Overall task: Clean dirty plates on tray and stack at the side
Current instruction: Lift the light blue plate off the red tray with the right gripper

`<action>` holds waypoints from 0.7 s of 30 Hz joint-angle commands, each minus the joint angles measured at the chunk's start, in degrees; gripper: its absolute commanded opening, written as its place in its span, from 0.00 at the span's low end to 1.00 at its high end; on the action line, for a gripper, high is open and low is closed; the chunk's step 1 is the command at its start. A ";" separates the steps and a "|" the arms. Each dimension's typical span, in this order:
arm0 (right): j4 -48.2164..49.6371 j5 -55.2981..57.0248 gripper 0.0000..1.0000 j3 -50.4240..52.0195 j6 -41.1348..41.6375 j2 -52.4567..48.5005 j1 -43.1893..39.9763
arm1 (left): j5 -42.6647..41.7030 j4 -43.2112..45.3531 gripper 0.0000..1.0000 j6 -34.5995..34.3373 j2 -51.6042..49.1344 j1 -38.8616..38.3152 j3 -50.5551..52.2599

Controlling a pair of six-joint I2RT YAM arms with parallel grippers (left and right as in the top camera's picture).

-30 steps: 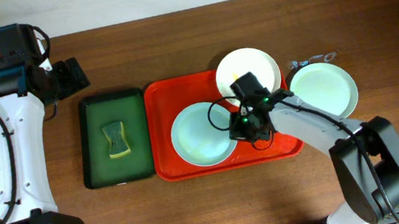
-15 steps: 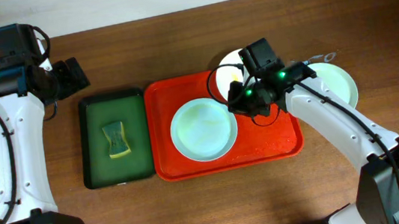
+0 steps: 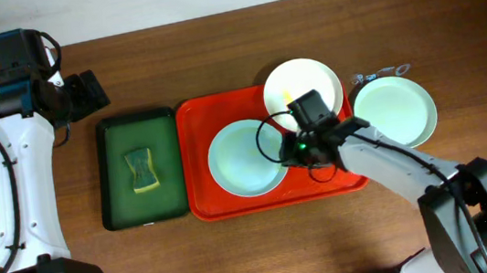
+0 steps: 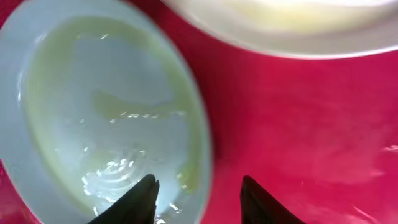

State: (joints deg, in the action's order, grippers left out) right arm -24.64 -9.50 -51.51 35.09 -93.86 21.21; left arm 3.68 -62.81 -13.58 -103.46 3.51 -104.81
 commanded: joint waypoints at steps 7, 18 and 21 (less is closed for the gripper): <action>2.14 5.27 0.07 0.83 -0.15 -5.57 2.56 | 0.22 0.11 0.99 -0.28 0.39 0.02 -0.44; -15.10 -7.23 0.04 -21.27 1.97 -2.16 2.05 | 0.22 0.11 0.99 -0.28 0.39 0.02 -0.46; -13.25 -1.92 0.04 -23.41 5.99 -2.16 4.96 | 0.20 0.11 0.99 -0.28 0.39 0.02 -0.46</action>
State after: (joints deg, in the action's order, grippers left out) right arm -39.42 -14.92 -72.77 37.50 -97.54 23.51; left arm 3.68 -62.81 -13.58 -103.46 3.51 -104.81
